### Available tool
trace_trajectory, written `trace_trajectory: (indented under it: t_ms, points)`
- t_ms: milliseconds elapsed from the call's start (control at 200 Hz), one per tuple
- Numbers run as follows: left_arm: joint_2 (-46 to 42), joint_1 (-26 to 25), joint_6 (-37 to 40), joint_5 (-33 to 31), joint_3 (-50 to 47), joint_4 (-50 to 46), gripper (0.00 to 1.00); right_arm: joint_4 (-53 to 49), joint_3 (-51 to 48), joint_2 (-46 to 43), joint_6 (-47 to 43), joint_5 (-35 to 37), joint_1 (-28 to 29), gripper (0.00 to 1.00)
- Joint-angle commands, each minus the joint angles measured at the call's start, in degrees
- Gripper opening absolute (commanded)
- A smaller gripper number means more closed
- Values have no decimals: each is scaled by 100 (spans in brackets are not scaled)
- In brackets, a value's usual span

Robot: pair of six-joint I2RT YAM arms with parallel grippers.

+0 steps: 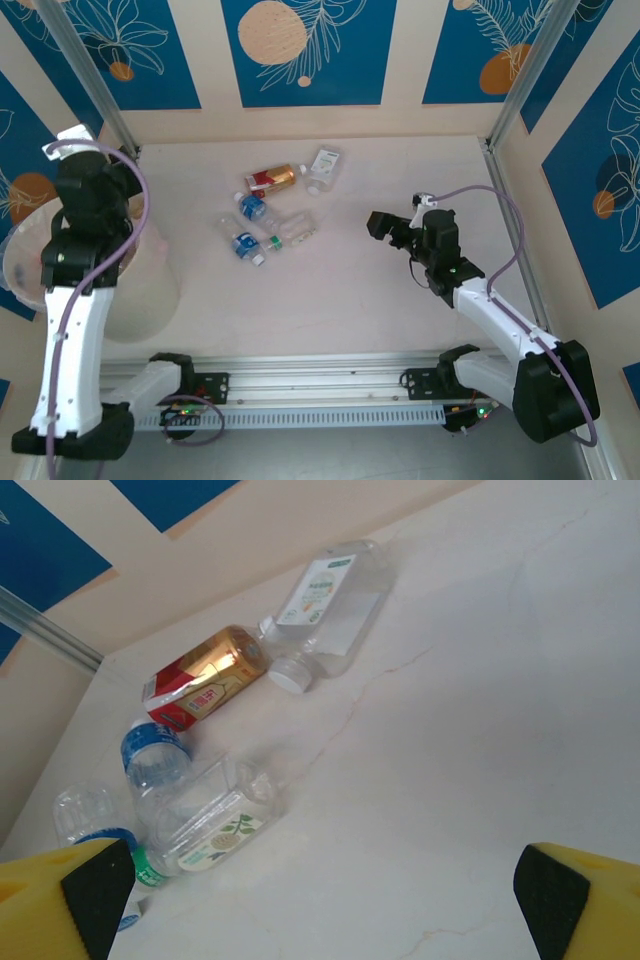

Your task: Put the plastic bottles in the bin

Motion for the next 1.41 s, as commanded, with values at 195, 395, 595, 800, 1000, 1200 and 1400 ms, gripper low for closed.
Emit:
trace_trajectory:
  t_ms: [195, 395, 595, 800, 1000, 1200, 1400]
  points:
    - [293, 3135, -987, 3126, 482, -1373, 0, 17, 211, 142, -143, -32, -47, 100]
    - [109, 3771, -1002, 3235, -92, -1179, 15, 24, 367, 378, -121, -175, -27, 100]
    - [286, 3847, -1328, 4305, -301, -975, 95, -9, 412, 499, -30, -261, -6, 100]
    - [143, 3830, -1486, 4216, -158, -827, 100, -86, 420, 448, -76, -246, 33, 100]
    - [182, 3332, -1499, 4144, -126, -672, 100, -61, 429, 494, -47, -267, 58, 99]
    - [344, 1953, -1254, 3343, 40, -672, 100, -90, 421, 499, -86, -258, 72, 100]
    - [645, 261, -1097, 2411, 196, -524, 100, -136, 395, 458, -130, -274, 94, 100]
